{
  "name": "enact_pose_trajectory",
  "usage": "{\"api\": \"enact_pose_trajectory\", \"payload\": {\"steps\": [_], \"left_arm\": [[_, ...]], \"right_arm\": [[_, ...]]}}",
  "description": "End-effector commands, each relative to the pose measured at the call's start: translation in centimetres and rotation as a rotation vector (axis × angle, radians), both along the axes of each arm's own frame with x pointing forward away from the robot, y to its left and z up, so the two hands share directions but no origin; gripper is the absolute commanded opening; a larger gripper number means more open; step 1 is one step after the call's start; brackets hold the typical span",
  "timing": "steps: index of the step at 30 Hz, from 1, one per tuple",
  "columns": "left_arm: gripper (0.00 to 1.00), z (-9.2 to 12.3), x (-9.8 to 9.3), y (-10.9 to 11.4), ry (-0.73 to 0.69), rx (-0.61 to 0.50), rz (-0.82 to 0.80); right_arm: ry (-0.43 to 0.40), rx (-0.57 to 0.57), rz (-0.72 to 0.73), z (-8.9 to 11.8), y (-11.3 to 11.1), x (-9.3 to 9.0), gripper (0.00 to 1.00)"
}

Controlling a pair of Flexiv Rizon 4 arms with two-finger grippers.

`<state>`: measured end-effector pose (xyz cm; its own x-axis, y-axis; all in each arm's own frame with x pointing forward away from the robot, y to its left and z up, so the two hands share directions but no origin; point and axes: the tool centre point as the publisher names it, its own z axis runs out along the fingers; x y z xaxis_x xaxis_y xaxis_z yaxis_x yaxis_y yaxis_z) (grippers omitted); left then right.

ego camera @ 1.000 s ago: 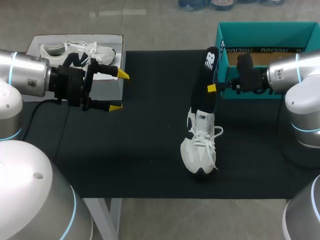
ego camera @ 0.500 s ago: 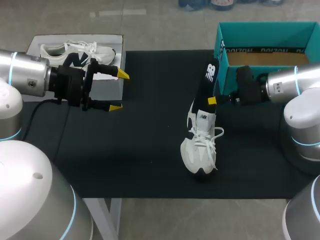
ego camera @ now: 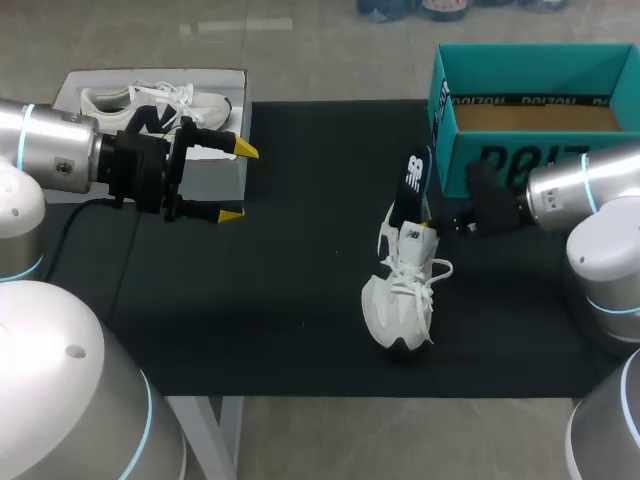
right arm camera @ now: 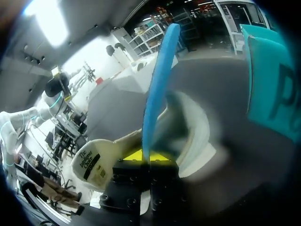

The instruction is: Take the shoe out of the shoebox, open the shoe tongue, remove and reinsert the insole, then place the shoe into the shoebox

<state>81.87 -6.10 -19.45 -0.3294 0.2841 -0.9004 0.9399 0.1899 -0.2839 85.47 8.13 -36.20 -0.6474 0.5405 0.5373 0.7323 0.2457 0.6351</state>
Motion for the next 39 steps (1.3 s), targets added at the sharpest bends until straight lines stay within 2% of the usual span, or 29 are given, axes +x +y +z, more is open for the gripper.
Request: {"api": "enact_pose_trajectory", "payload": {"steps": [1,6,8,9,11,15,18,20,25,30,33,34,36,39], "left_arm": [[1.0,0.0,0.0,0.0,0.0,0.003,-0.001],[1.0,0.0,0.0,0.0,0.0,0.003,-0.001],[1.0,0.0,0.0,0.0,0.0,0.003,-0.001],[1.0,0.0,0.0,0.0,0.0,0.003,-0.001],[1.0,0.0,0.0,0.0,0.0,0.003,-0.001],[1.0,0.0,0.0,0.0,0.0,0.003,-0.001],[1.0,0.0,0.0,0.0,0.0,0.003,-0.001],[1.0,0.0,0.0,0.0,0.0,0.003,-0.001],[1.0,0.0,0.0,0.0,0.0,0.003,-0.001],[1.0,0.0,0.0,0.0,0.0,0.003,-0.001],[1.0,0.0,0.0,0.0,0.0,0.003,-0.001],[1.0,0.0,0.0,0.0,0.0,0.003,-0.001],[1.0,0.0,0.0,0.0,0.0,0.003,-0.001],[1.0,0.0,0.0,0.0,0.0,0.003,-0.001]], "right_arm": [[0.011,-0.006,0.001,-1.2,1.0,0.1,0.0],[0.026,-0.015,-0.005,-1.6,1.3,0.1,0.0],[0.025,-0.016,-0.01,-1.4,1.4,0.4,0.45],[0.02,-0.015,-0.013,-1.2,1.5,0.5,0.62],[0.007,-0.016,-0.018,-0.8,1.5,0.9,0.73],[-0.026,-0.015,-0.026,0.3,1.5,1.7,0.69],[-0.047,-0.016,-0.029,1.1,1.7,2.4,0.71],[-0.057,-0.013,-0.03,1.6,1.8,2.7,0.82],[-0.079,-0.018,-0.037,2.2,1.7,3.5,0.79],[-0.094,-0.025,-0.055,2.3,1.4,4.7,0.63],[-0.107,-0.027,-0.064,2.5,1.2,5.3,0.45],[-0.111,-0.025,-0.07,2.6,1.1,5.4,0.33],[-0.114,-0.024,-0.076,2.7,0.9,5.5,0.0],[-0.114,-0.023,-0.083,2.6,0.7,5.5,0.0]]}}
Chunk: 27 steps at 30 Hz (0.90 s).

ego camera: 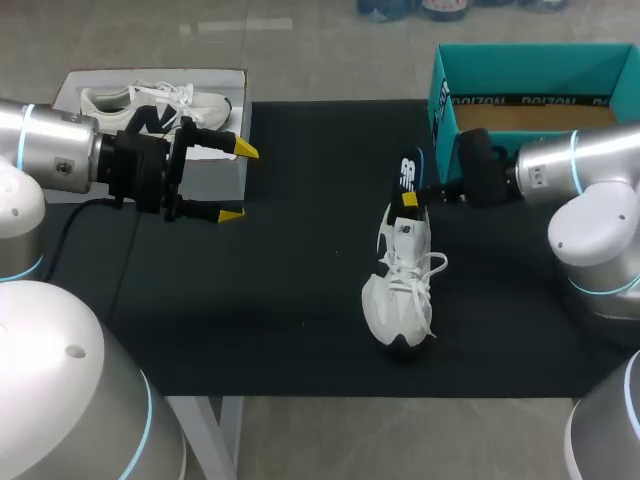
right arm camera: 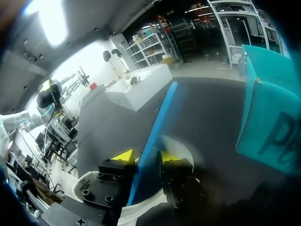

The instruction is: Take the shoe out of the shoebox, open the shoe tongue, remove and reinsert the insole, then place the shoe into the shoebox

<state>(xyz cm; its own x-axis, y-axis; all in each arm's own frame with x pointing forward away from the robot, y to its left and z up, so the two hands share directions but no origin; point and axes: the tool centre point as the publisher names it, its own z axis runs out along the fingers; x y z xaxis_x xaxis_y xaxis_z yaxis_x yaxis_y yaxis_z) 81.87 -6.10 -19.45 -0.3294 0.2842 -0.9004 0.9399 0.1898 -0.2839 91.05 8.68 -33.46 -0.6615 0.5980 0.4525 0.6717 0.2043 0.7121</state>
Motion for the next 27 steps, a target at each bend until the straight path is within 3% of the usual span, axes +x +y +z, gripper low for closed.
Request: {"api": "enact_pose_trajectory", "payload": {"steps": [1,12,22,27], "left_arm": [[1.0,0.0,0.0,0.0,0.0,0.003,-0.001],[1.0,0.0,0.0,0.0,0.0,0.003,-0.001],[1.0,0.0,0.0,0.0,0.0,0.003,-0.001],[1.0,0.0,0.0,0.0,0.0,0.003,-0.001]], "right_arm": [[0.001,-0.006,-0.01,-0.2,0.1,-0.1,0.0],[0.023,0.006,-0.019,-1.0,-0.3,-1.3,0.0],[0.095,0.036,-0.027,-3.9,0.2,-3.9,0.0],[0.112,0.036,-0.029,-4.6,0.3,-4.4,0.0]]}}
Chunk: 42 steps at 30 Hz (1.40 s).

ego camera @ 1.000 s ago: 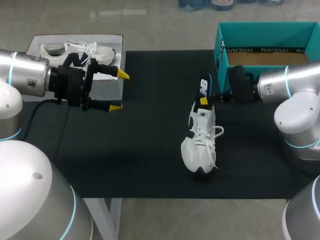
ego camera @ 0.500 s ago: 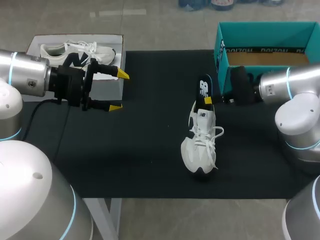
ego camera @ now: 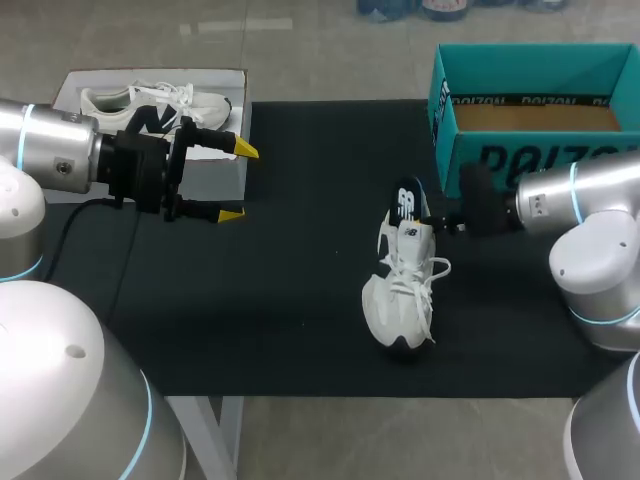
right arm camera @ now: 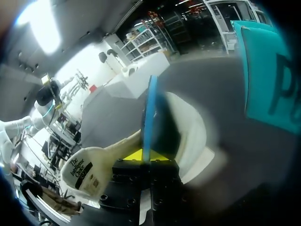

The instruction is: Take the shoe out of the shoebox, open the shoe tongue, remove and reinsert the insole, then place the shoe into the shoebox

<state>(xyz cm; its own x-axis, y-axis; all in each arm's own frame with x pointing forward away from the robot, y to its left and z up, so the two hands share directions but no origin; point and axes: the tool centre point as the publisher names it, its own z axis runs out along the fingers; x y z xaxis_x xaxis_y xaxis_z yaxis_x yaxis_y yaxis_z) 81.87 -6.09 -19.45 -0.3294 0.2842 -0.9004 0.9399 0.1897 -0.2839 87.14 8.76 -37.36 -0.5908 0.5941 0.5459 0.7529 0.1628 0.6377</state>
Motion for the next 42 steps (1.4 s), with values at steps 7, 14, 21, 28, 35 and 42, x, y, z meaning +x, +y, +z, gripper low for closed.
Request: {"api": "enact_pose_trajectory", "payload": {"steps": [7,14,21,28,35,42], "left_arm": [[1.0,0.0,0.0,0.0,0.0,0.003,0.0],[1.0,0.0,0.0,0.0,0.0,0.003,0.0],[1.0,0.0,0.0,0.0,0.0,0.003,0.0],[1.0,0.0,0.0,0.0,0.0,0.003,0.0],[1.0,0.0,0.0,0.0,0.0,0.003,0.0],[1.0,0.0,0.0,0.0,0.0,0.003,0.0]], "right_arm": [[-0.025,-0.01,-0.015,0.5,0.4,0.2,0.43],[-0.073,-0.019,-0.024,2.3,0.0,1.5,0.47],[-0.097,-0.028,-0.023,3.2,0.1,2.3,0.45],[-0.108,-0.033,-0.028,3.2,0.1,2.8,0.0],[-0.107,-0.032,-0.036,3.2,0.1,2.8,0.0],[-0.087,-0.027,-0.041,2.5,0.0,1.7,0.0]]}}
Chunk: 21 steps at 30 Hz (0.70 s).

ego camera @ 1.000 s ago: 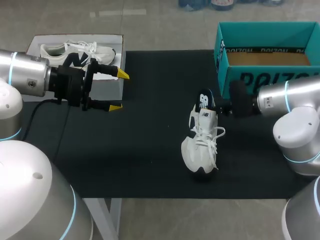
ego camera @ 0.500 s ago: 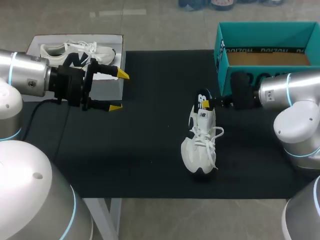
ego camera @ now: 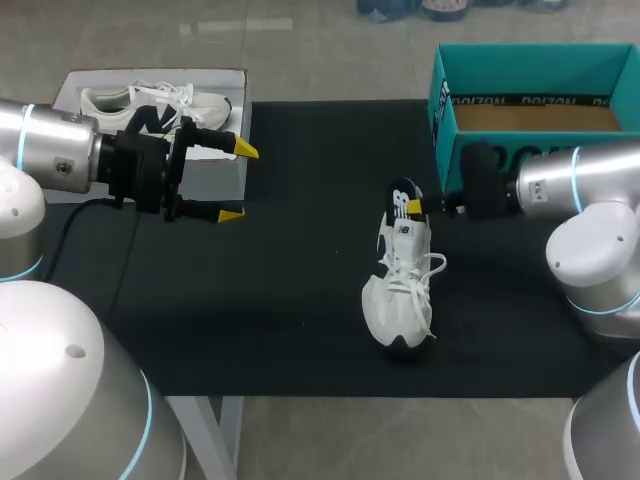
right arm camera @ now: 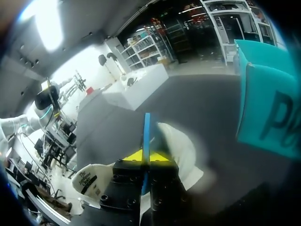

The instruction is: Take the shoe out of the shoebox, open the shoe tongue, remove and reinsert the insole, then place the shoe into the shoebox

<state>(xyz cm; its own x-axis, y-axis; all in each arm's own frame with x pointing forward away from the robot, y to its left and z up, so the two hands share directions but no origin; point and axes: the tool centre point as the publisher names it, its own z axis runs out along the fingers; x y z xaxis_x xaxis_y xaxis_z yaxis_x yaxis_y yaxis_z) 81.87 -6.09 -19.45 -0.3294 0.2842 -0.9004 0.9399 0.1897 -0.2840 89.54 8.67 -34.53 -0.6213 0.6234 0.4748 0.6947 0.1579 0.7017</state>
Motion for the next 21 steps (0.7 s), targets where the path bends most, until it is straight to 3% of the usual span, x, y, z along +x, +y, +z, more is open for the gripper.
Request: {"api": "enact_pose_trajectory", "payload": {"steps": [1,12,19,21], "left_arm": [[1.0,0.0,0.0,0.0,0.0,0.003,0.0],[1.0,0.0,0.0,0.0,0.0,0.003,0.0],[1.0,0.0,0.0,0.0,0.0,0.003,0.0],[1.0,0.0,0.0,0.0,0.0,0.003,0.0]], "right_arm": [[0.012,0.0,-0.017,-0.6,0.0,-0.9,0.0],[0.063,0.022,-0.043,-2.7,0.0,-3.4,0.0],[0.072,0.019,-0.057,-3.4,0.0,-3.3,0.0],[0.059,0.017,-0.06,-2.8,0.0,-3.0,0.37]]}}
